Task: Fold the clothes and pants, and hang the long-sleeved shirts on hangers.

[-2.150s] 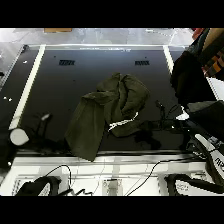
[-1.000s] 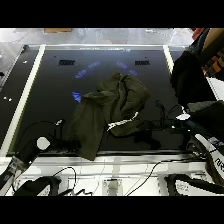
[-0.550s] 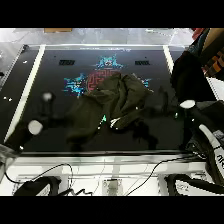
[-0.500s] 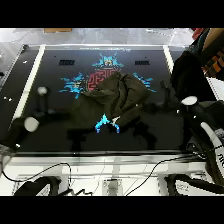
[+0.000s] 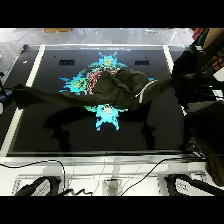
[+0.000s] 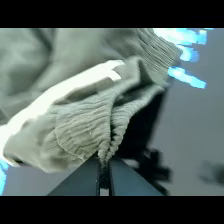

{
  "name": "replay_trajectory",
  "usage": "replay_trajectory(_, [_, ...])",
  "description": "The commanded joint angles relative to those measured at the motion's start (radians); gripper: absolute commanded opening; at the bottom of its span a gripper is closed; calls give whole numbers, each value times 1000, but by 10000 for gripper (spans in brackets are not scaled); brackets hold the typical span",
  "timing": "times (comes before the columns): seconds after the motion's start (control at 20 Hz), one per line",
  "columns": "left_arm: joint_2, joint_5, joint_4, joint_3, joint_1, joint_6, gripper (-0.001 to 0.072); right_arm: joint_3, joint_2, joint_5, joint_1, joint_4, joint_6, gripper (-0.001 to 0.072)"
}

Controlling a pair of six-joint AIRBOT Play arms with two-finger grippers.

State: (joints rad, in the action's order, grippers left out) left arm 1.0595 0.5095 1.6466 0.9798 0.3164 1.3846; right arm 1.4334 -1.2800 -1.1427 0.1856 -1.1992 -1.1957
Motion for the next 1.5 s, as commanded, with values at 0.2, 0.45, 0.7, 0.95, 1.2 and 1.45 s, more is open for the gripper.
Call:
replay_trajectory(0.2, [36, 1, 29, 12, 37, -200, 15, 97, 79, -124, 134, -271, -158, 35])
replay_trajectory(0.45, [20, 12, 63, 15, 37, -200, 14, 142, 125, -142, 146, -274, -157, 36])
replay_trajectory(0.7, [84, 286, 82, 14, 37, -378, 15, 111, 121, -417, 147, -336, -156, 36])
replay_trajectory(0.95, [204, 397, 82, 14, 37, -654, 16, -92, 121, -649, 147, -354, -148, 36])
replay_trajectory(1.2, [246, 360, 224, 14, 37, -652, 16, -275, 121, -644, 147, -357, -146, 35])
replay_trajectory(1.45, [258, 96, 227, 14, 41, -652, 16, -304, 122, -594, 144, -349, -150, 36])
